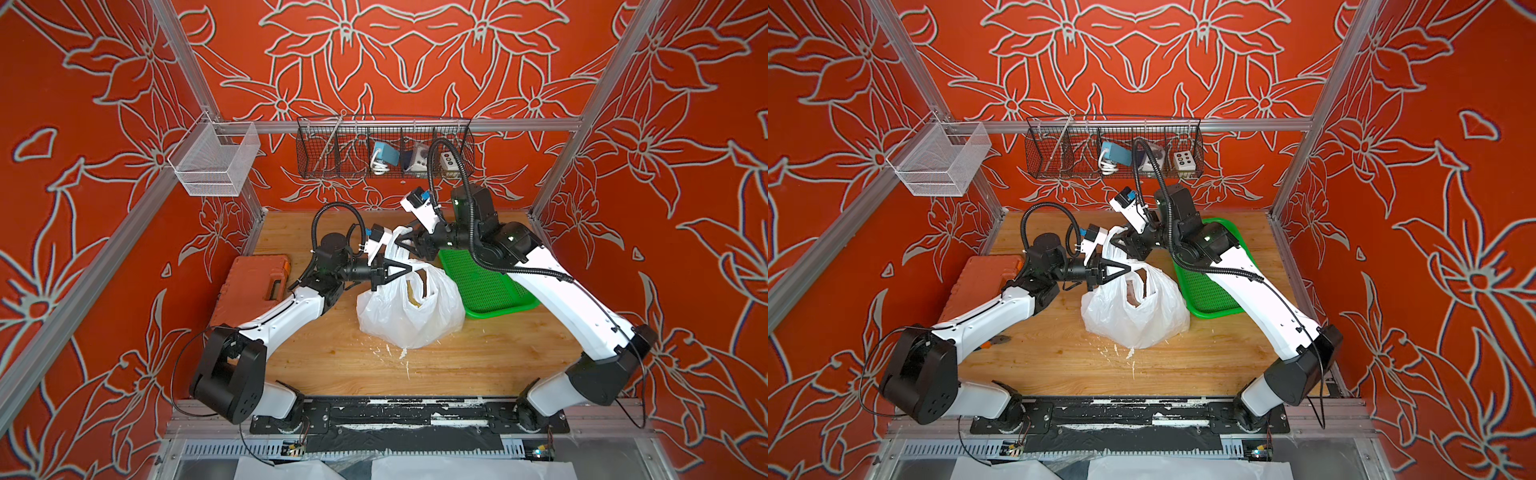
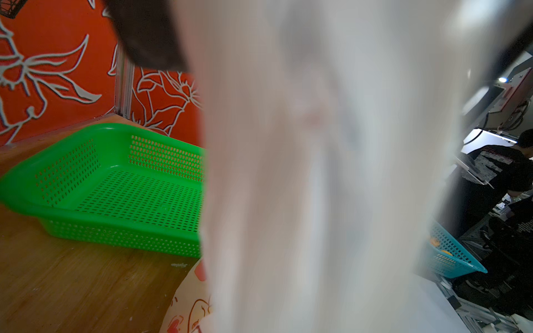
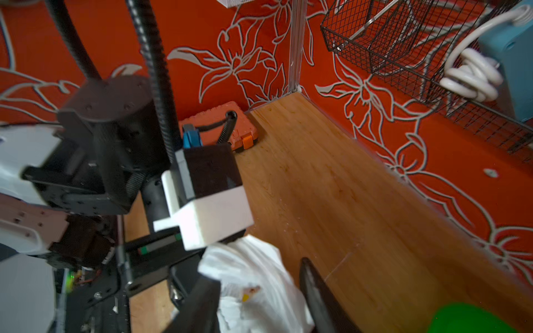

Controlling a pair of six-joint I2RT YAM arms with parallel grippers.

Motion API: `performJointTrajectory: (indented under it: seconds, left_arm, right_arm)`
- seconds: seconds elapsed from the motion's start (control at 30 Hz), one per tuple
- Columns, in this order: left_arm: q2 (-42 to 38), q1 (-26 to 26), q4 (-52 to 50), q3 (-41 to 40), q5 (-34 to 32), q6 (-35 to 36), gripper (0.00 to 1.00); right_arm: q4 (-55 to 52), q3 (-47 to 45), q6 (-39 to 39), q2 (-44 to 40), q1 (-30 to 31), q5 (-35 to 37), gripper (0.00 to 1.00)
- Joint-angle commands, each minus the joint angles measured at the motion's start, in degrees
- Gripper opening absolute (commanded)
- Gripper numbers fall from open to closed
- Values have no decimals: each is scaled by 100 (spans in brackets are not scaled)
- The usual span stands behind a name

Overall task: Place the pears into plastic bags & tie knots
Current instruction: Tie the plastic bag at the center of the board.

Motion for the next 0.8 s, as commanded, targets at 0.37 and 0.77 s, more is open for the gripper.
performJointTrajectory:
  seconds: [0.37, 0.77]
  left_arm:
    - [146, 84, 1498, -300, -297, -1143, 0]
    - [319, 80, 1556, -219, -621, -1413, 0]
  right_arm:
    - [337, -2153, 1629, -1941, -152, 1664, 0]
    - [792, -3496, 2600, -2906, 463, 1613, 0]
